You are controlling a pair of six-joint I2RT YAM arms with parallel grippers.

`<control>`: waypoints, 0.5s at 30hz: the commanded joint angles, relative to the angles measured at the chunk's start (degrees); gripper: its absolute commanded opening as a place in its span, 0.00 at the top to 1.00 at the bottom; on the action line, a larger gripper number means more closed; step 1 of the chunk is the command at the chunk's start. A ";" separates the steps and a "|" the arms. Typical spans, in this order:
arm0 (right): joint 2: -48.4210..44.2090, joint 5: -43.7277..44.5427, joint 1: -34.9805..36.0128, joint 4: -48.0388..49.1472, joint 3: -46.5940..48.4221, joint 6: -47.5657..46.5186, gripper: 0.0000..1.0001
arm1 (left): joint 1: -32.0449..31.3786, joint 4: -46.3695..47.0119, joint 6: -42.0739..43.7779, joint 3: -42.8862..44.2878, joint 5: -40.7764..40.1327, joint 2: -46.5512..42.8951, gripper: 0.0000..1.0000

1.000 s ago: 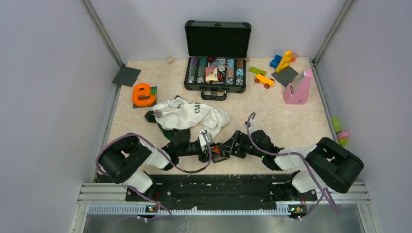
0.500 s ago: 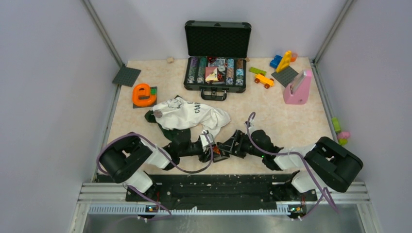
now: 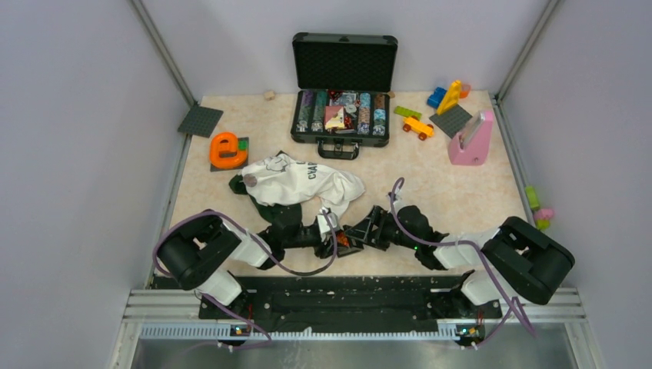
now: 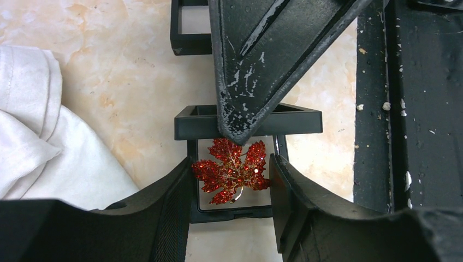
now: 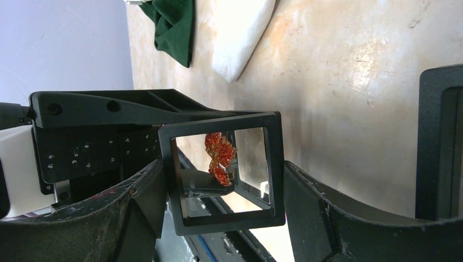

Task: Remove the brooch from the garment
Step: Place the brooch in the brooch box.

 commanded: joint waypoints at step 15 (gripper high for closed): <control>-0.02 -0.47 -0.61 3.88 -0.99 0.07 0.62 | -0.74 -1.13 1.79 3.05 1.43 1.34 0.73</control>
